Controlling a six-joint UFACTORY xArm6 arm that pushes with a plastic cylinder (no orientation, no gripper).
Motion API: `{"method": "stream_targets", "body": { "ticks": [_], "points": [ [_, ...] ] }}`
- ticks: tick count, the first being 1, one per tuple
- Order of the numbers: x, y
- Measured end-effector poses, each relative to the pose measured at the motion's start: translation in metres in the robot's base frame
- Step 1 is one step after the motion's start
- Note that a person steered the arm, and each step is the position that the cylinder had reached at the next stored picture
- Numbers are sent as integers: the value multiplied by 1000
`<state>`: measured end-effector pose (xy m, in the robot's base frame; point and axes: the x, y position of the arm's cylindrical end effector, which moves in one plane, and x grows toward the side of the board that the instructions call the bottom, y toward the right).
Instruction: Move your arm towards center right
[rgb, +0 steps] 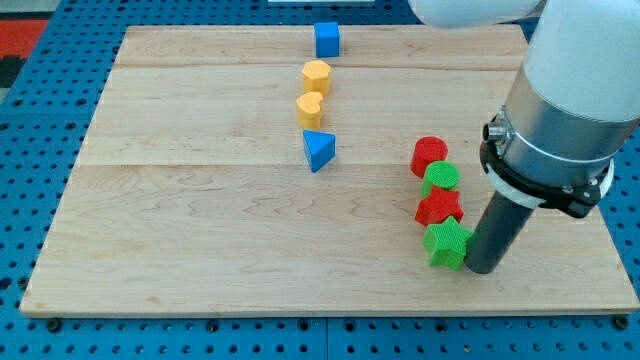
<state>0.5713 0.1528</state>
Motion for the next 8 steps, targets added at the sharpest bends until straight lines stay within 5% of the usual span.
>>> {"method": "stream_targets", "body": {
  "ticks": [4, 8],
  "points": [
    [-2, -7],
    [7, 104]
  ]
}}
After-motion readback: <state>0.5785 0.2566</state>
